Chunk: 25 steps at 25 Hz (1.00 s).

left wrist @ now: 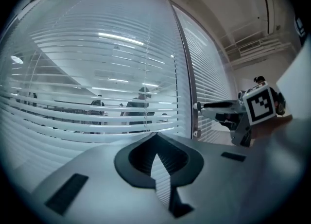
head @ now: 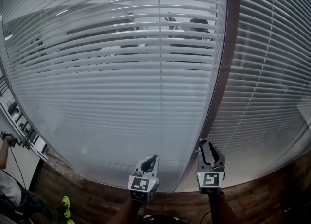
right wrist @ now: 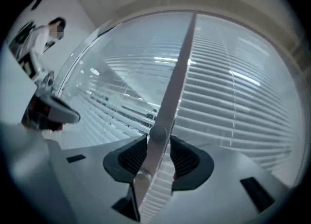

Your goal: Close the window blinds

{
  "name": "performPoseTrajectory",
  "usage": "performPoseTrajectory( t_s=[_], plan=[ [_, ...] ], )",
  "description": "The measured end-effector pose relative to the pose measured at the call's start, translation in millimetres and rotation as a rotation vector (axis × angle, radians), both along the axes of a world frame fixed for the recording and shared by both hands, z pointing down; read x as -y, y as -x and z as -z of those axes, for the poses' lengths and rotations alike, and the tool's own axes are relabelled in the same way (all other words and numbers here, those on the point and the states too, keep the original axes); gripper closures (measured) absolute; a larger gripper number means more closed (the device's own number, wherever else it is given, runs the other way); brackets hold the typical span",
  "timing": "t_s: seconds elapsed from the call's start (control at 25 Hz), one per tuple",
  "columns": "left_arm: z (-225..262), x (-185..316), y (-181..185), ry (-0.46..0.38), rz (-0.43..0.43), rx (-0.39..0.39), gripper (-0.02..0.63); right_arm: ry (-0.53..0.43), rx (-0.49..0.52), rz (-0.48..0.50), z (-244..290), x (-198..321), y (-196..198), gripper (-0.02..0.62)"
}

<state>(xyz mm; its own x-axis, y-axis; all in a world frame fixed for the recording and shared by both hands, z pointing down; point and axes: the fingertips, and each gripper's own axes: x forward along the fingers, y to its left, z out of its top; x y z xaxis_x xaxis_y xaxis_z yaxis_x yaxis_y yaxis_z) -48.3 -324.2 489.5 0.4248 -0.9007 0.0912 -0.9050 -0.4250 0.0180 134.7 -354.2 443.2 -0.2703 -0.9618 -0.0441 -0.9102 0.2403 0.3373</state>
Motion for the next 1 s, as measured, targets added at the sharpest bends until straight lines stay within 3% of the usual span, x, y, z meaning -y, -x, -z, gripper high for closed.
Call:
performPoseTrajectory(
  t_s=[0.08,0.44,0.6,0.8,1.0],
  plan=[
    [-1,-2,-3,0.000,-0.007,0.002,0.606,0.032,0.117,-0.026,4,2,-3,0.463],
    [-4,-5,2,0.007,0.005,0.000,0.606,0.075,0.320,-0.038,3,14,1,0.463],
    [-1,-8,3,0.005,0.006,-0.013,0.606,0.082,0.365,-0.054,1,15,-3,0.465],
    [0,-9,2,0.003,0.001,-0.011,0.606,0.068,0.315,-0.043,4,14,-2,0.468],
    [-1,-8,5,0.011,0.002,-0.024,0.606,0.017,0.129,-0.056,4,16,1,0.468]
  ],
)
